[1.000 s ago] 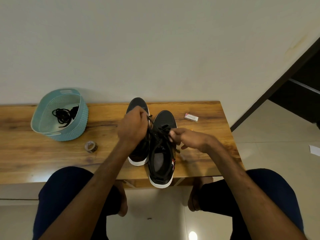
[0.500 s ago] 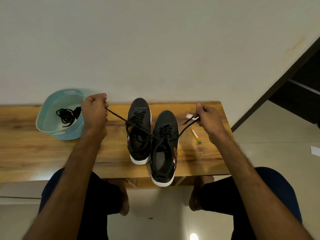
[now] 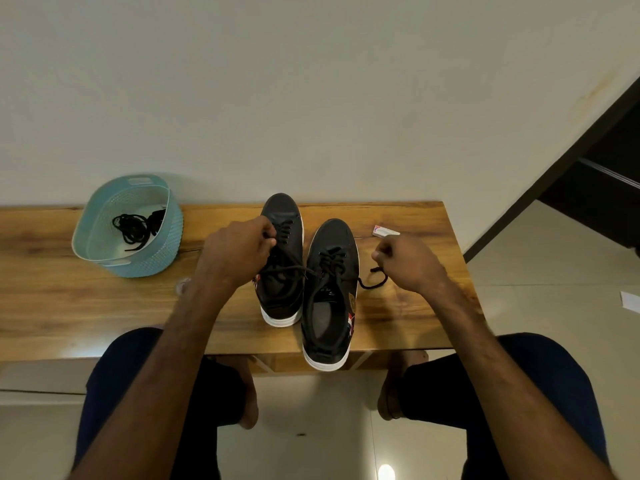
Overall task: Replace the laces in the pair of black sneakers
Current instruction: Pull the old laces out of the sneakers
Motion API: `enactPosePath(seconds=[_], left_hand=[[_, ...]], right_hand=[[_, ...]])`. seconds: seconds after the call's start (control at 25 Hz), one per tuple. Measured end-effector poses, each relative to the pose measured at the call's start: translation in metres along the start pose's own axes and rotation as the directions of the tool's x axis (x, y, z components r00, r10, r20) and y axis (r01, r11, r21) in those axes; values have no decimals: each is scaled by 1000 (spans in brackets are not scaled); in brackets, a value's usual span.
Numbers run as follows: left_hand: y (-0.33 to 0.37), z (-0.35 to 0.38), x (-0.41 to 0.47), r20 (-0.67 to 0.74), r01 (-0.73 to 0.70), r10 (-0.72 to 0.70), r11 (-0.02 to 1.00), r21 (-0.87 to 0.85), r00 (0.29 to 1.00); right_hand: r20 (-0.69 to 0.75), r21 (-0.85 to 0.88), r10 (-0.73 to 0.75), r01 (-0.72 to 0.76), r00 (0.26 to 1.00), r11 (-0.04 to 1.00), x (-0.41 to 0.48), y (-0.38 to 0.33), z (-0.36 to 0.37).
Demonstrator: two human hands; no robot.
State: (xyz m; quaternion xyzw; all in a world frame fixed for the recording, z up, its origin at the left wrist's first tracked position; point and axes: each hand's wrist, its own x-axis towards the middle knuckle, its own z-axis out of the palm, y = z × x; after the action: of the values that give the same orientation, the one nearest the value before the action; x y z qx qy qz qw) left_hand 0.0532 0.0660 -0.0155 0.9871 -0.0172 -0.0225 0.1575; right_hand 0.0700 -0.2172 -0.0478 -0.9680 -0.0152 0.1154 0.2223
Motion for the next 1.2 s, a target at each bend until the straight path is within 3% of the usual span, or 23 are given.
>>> enactPosePath(seconds=[0.16, 0.24, 0.36, 0.48, 0.6, 0.84, 1.0, 1.12, 1.2], left_hand=[[23, 6, -5, -124, -95, 109, 989, 112, 986], [31, 10, -5, -91, -168, 177, 981, 98, 980], [36, 18, 0, -61, -237, 241, 969, 72, 969], [52, 33, 0, 77, -328, 327, 945, 2, 942], [67, 48, -1, 198, -364, 343, 928, 84, 918], [85, 61, -10, 171, -396, 359, 870, 296, 917], [82, 58, -8, 96, -310, 295, 903, 296, 951], [63, 48, -3, -54, -40, 53, 976, 214, 997], [57, 46, -1, -74, 43, -26, 971, 236, 997]], right_hand=[[186, 188, -97, 62, 978, 980, -17, -21, 7], [259, 120, -109, 80, 960, 989, -26, -33, 17], [221, -55, -109, 124, 969, 991, -29, -36, 25], [214, -23, -99, 106, 972, 994, -26, -31, 27], [234, 59, -98, 86, 967, 995, -23, -26, 28], [183, 78, -85, 72, 979, 994, -19, -21, 29], [182, 87, -63, 48, 981, 995, -15, -16, 30], [177, 122, -37, 16, 984, 992, -15, -14, 29], [175, 138, -40, 15, 984, 990, -15, -16, 26]])
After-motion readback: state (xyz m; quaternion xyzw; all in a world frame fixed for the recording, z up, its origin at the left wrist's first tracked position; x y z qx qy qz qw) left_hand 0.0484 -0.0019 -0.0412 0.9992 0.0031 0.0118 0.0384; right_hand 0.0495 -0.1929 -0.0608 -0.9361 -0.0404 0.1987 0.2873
